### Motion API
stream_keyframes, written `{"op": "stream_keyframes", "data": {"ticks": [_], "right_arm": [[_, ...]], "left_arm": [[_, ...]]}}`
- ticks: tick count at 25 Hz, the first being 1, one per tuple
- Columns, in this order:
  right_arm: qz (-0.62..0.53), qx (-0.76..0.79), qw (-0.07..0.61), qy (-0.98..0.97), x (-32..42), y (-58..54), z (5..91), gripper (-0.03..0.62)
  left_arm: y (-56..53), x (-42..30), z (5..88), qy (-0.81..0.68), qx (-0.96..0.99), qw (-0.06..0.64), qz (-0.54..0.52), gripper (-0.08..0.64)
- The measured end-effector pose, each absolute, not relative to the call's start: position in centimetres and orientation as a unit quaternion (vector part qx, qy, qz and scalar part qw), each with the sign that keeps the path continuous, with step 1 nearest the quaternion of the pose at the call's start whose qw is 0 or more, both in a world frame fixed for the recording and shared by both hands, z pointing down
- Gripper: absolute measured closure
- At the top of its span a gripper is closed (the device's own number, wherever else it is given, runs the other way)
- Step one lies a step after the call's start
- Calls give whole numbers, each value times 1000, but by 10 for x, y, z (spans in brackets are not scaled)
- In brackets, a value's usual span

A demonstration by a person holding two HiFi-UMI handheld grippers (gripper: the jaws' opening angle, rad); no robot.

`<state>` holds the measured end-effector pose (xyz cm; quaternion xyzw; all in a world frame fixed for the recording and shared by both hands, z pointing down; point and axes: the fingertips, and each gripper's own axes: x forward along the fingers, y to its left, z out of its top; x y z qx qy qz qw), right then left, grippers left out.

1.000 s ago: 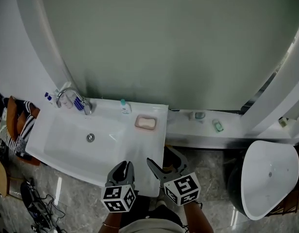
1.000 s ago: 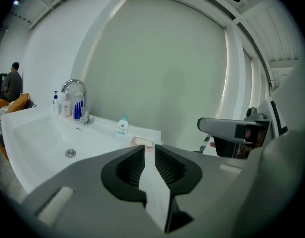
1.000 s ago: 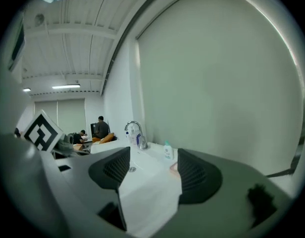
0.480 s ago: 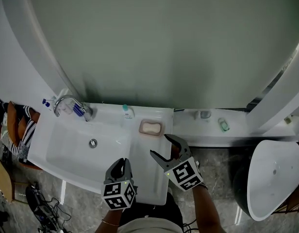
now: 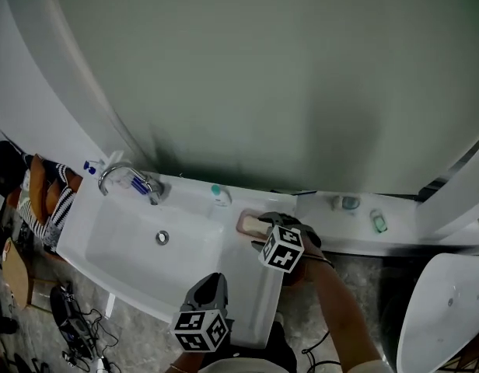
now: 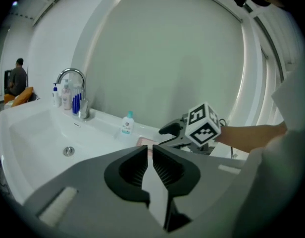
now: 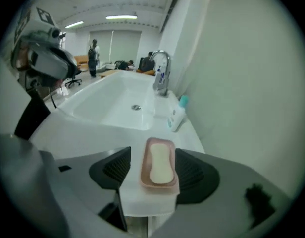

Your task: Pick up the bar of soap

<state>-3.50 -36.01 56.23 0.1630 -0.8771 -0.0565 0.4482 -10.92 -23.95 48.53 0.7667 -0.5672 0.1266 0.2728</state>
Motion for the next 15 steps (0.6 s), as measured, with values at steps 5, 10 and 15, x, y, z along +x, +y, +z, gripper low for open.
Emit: {"op": "stream_keyframes", "data": {"ticks": [5, 10, 15], "right_arm": [[-56, 119, 492, -861, -38, -385, 596, 302], [-39, 121, 487, -864, -43, -399, 603, 302], [-32, 98, 511, -853, -48, -399, 617, 302]], "left_arm": [[-246, -118, 495, -596, 746, 223, 196, 514], [-252, -130, 495, -618, 729, 216, 201, 514], [-261, -125, 502, -608, 735, 204, 220, 514]]}}
